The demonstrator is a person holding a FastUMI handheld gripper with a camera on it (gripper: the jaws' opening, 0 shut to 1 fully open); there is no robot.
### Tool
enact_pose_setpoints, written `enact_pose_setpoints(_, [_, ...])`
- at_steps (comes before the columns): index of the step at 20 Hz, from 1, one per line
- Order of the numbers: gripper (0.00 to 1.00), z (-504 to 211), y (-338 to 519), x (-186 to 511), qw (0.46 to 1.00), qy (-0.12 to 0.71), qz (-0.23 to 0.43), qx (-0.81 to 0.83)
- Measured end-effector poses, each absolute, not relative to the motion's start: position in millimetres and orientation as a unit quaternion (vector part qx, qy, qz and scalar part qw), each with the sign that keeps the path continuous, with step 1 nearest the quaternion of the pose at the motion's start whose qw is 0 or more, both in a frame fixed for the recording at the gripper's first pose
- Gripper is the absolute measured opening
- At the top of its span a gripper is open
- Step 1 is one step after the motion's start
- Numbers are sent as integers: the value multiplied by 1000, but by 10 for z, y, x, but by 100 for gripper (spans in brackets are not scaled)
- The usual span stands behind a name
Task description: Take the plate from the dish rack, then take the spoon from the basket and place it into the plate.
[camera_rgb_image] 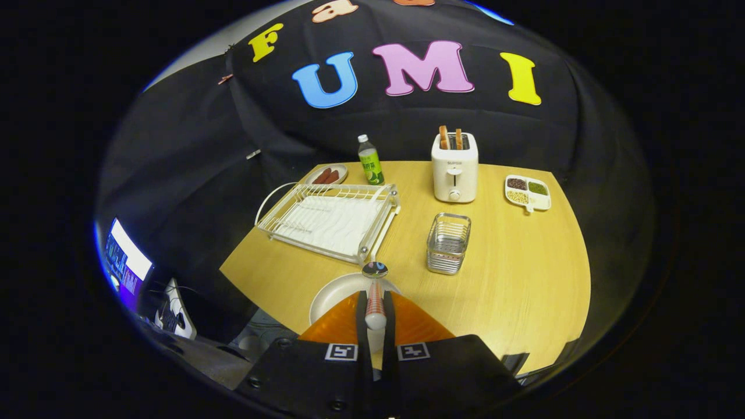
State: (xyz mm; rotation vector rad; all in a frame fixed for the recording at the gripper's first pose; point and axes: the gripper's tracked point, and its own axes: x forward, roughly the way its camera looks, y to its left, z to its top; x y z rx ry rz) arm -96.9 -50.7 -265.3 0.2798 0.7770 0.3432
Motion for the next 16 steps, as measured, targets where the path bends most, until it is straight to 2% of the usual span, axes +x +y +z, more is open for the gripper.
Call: enact_pose_setpoints(16, [10, -3314, 20, -1057, 871, 440, 198, 94])
